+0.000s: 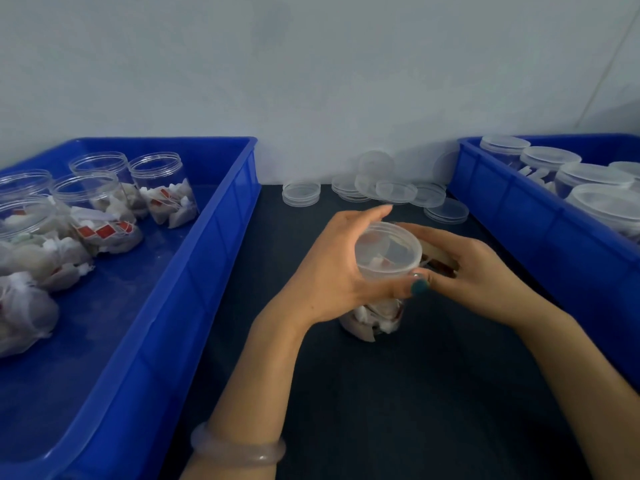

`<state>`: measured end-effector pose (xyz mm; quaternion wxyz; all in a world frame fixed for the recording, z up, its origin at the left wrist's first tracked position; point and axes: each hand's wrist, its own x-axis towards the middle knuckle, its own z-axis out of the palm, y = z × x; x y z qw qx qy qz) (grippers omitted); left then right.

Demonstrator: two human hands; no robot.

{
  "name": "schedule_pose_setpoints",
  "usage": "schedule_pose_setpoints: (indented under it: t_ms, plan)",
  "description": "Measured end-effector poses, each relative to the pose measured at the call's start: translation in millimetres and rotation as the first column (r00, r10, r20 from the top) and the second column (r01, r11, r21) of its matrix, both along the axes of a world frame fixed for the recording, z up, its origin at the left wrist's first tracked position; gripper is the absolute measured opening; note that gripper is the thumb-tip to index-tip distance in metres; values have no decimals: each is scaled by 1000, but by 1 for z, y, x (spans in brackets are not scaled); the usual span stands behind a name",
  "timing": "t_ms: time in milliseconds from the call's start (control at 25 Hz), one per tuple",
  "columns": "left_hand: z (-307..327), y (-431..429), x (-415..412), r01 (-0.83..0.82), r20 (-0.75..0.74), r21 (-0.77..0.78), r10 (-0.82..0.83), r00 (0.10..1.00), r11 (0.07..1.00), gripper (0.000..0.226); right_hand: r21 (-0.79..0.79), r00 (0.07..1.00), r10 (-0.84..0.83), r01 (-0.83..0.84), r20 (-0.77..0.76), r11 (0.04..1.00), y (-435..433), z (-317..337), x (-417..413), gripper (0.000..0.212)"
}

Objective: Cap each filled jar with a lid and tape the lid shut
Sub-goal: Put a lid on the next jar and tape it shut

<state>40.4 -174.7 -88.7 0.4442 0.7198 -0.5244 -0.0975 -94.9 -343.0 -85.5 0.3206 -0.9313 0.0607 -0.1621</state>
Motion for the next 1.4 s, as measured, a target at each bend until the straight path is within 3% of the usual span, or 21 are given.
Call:
schedule_pose_setpoints:
  t_ms: [80,160,240,400,560,680,800,920,1080,1240,1400]
  plan:
    - [4,1,-4,-101,179,72,87,980,992,100,-30,1000,6,-6,-14,1000,0,0,0,59]
    - [6,-2,-10,-248,432,71,194,881,966,101,-79,999,-14,11,-35,997,-1,-1,-1,55]
    - [8,-8,-17,-315,535,45,243,809,948,101,-125,995,-24,12,-95,992,-3,-3,-1,54]
    - [11,-14,-16,-303,457,38,253,852,952,81,69,988,50,-40,-146,997,-9,1,-4,37]
    - [12,-12,-13,-248,368,9,228,902,969,60,-128,999,-28,24,-36,991,-6,4,-5,41]
    - [15,-22,-20,-339,519,15,282,807,941,60,-226,997,-79,83,23,971,-5,0,-3,41]
    - [13,-31,-25,-389,563,30,306,768,921,71,-210,993,-109,117,51,971,-9,-3,-2,45]
    - [8,-32,-23,-379,511,-32,341,789,925,59,-215,984,-135,158,119,964,-6,-9,0,52]
    - [7,-34,-23,-384,453,-91,381,806,919,50,-158,950,-215,253,225,954,-6,-20,9,43]
    - [8,-39,-25,-416,448,-112,419,789,902,51,-187,889,-320,393,327,900,-1,-27,18,45]
    - [11,-42,-25,-441,436,-97,437,787,892,49,-264,845,-358,479,398,837,6,-26,23,30]
